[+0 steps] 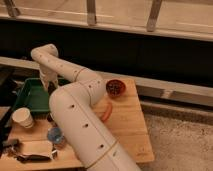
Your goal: Wipe tray with eraser
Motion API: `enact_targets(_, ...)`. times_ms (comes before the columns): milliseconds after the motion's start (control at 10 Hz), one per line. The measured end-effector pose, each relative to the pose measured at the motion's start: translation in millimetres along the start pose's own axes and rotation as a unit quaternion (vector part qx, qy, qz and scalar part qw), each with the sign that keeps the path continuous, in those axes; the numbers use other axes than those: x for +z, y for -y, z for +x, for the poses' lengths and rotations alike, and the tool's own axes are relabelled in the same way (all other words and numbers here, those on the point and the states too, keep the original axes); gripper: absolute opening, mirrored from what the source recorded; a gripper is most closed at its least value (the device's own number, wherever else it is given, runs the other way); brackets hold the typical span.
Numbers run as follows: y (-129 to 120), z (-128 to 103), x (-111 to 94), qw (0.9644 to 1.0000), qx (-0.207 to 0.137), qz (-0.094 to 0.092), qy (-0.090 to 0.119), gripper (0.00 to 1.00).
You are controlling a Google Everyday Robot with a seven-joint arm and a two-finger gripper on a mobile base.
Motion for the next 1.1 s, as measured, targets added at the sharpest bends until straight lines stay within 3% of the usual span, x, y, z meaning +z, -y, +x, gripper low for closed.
enact_targets(100, -11.3, -4.8, 1.5, 0.9997, -0.011, -0.021, 0.012, 0.00)
enact_targets(300, -24.4, -0.6, 3.6, 0.9972, -0.026, -0.069, 0.015, 0.00)
enact_targets(500, -33.6, 9.6, 7.6, 0.9928, -0.039, -0.113, 0.002, 0.00)
enact_targets(600, -33.9, 16.3, 10.5, 0.9918, -0.042, -0.120, -0.014, 0.00)
enact_targets(700, -30.4, 18.9, 10.0, 0.9922, -0.041, -0.116, -0.022, 0.00)
enact_targets(800, -21.9, 26.9, 9.4, 0.9948, -0.033, -0.089, -0.038, 0.00)
enact_targets(1000, -9.7, 25.1, 7.0, 0.9973, -0.017, -0.065, -0.031, 0.00)
enact_targets(1100, 6.5, 18.7, 3.9, 0.9983, -0.002, -0.054, -0.018, 0.00)
